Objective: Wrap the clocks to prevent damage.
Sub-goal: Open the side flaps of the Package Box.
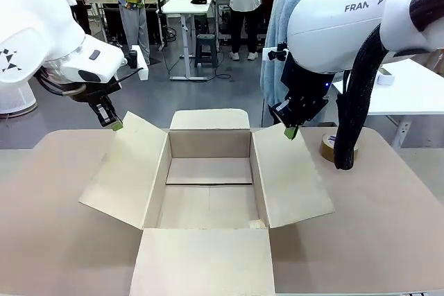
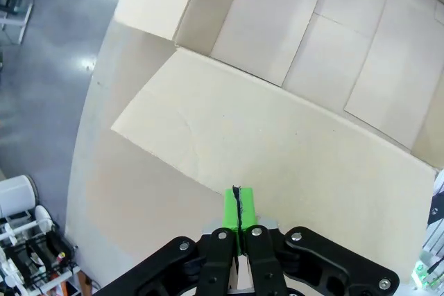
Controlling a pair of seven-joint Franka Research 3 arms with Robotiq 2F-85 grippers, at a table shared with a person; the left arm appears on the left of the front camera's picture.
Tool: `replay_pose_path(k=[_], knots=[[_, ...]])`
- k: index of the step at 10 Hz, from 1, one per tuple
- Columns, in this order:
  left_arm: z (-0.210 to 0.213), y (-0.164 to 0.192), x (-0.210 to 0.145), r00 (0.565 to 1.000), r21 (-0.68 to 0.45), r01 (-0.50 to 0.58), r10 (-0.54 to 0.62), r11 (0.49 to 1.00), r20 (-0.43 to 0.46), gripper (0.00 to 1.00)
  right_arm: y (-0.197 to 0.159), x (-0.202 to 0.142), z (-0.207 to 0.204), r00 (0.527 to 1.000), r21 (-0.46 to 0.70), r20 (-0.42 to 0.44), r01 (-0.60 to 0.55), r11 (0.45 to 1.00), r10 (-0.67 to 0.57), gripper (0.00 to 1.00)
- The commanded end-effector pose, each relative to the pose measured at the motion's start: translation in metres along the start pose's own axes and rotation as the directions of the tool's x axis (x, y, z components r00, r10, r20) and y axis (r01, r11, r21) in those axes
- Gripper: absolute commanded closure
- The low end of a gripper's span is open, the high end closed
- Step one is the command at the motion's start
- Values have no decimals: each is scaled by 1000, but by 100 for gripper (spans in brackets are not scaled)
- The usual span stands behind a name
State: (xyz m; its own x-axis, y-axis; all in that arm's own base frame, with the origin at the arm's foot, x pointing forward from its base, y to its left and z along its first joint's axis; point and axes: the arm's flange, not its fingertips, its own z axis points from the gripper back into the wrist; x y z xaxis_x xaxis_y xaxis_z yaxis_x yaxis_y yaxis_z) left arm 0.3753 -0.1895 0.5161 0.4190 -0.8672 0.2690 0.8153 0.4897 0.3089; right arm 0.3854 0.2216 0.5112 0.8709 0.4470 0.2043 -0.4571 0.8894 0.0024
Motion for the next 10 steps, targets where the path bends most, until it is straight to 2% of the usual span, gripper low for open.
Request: replay_pose_path(k=[1,2,3,5,7,10], knots=[[-10,-12,12,988,40,-146,147,989,-46,100,8,8,-20,995,-81,-4,99,992,-99,99],[-15,-19,18,952,61,-287,291,956,-90,100,12,9,-26,988,-120,10,154,981,-154,99],[-21,-24,23,922,73,-367,373,927,-108,100,13,10,-31,981,-128,6,192,973,-193,99],[-34,-29,30,887,105,-429,440,897,-140,100,13,13,-42,959,-161,22,283,946,-283,99],[-51,-26,35,861,140,-468,486,872,-148,100,7,14,-56,952,-185,16,302,935,-305,99],[-75,-9,31,826,141,-521,539,842,-166,100,-9,18,-86,931,-165,-50,350,922,-363,99]])
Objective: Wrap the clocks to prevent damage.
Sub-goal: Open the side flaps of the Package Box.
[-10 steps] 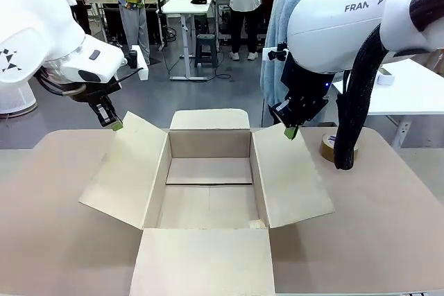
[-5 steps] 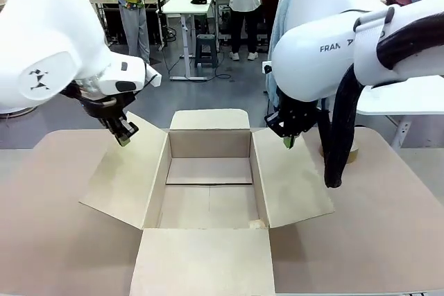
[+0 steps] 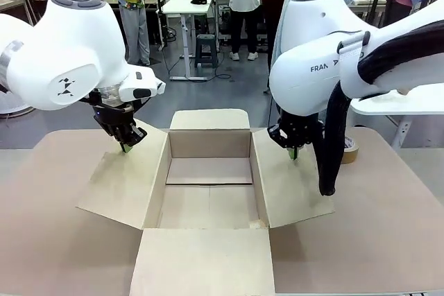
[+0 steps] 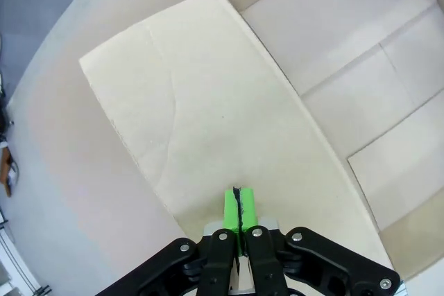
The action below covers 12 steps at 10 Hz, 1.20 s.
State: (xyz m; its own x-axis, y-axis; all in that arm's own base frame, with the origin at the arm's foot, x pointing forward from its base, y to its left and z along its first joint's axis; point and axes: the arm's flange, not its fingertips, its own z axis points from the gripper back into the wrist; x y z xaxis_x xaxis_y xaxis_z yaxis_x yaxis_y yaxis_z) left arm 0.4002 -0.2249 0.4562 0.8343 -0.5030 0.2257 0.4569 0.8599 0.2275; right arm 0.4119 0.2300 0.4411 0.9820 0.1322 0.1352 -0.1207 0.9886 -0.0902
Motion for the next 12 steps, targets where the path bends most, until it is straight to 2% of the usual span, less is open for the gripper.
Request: replay_pose_path(k=[1,8,10,12], knots=[[-18,11,12,999,2,-50,51,999,-19,100,-6,11,-23,998,15,-12,59,998,-59,99],[-82,42,15,999,-182,-37,29,983,-45,100,-27,18,-73,993,112,-65,104,988,-97,99],[-85,43,14,998,-194,-39,31,980,-46,100,-25,21,-81,992,127,-86,100,987,-89,99],[-86,44,14,999,-196,-37,28,980,-46,100,-25,24,-77,996,158,-65,69,985,-59,99]])
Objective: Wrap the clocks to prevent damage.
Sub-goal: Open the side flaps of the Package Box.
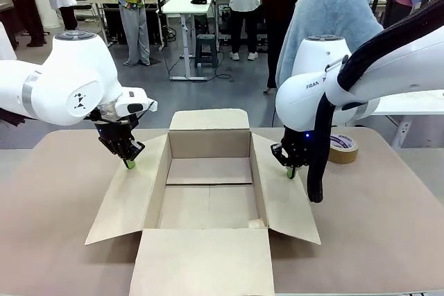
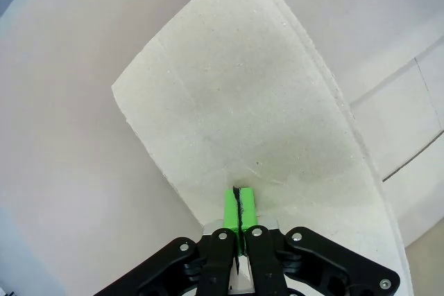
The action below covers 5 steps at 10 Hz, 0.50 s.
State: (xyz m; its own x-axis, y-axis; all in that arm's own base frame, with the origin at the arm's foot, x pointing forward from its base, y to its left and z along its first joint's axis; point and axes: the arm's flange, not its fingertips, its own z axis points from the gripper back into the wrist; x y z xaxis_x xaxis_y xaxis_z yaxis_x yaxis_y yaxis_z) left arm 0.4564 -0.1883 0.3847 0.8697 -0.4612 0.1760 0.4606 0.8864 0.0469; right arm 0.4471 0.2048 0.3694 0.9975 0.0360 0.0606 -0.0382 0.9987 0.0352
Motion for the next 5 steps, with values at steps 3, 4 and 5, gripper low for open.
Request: replay_pose_path(k=[3,4,5], knots=[[0,0,0,1000,0,0,0,1000,0,100,0,0,0,1000,0,0,0,1000,0,99],[0,0,0,1000,0,0,0,1000,0,100,0,0,0,1000,0,0,0,1000,0,99],[0,0,0,1000,0,0,0,1000,0,100,0,0,0,1000,0,0,0,1000,0,99]])
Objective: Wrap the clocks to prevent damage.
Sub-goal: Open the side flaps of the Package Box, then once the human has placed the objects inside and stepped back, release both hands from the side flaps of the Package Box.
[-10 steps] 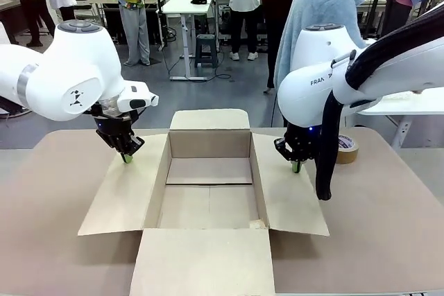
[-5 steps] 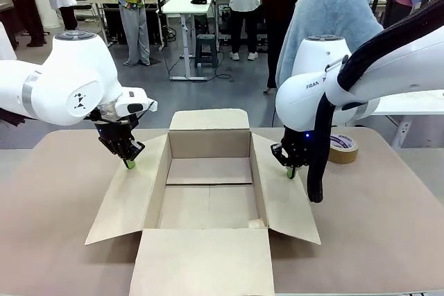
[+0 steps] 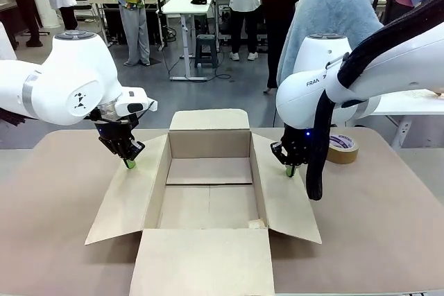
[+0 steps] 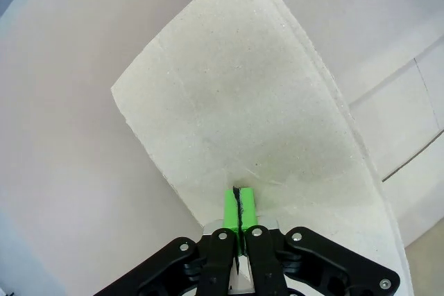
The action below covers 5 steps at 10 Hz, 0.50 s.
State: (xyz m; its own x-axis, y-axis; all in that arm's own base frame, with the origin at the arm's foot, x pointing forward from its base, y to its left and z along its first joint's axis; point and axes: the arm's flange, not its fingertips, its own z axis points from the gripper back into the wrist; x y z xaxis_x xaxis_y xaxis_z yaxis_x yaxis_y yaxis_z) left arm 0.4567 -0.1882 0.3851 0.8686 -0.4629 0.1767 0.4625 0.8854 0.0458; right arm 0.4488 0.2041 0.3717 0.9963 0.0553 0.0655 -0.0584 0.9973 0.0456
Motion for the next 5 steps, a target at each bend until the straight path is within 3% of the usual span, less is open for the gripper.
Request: replay_pose_path(k=[1,5], knots=[[0,0,0,1000,1,-2,2,1000,-1,100,1,-2,-2,1000,-12,-4,20,1000,-20,99],[0,0,0,1000,1,-2,2,1000,-1,100,1,-2,-2,1000,-12,-4,20,1000,-20,99]])
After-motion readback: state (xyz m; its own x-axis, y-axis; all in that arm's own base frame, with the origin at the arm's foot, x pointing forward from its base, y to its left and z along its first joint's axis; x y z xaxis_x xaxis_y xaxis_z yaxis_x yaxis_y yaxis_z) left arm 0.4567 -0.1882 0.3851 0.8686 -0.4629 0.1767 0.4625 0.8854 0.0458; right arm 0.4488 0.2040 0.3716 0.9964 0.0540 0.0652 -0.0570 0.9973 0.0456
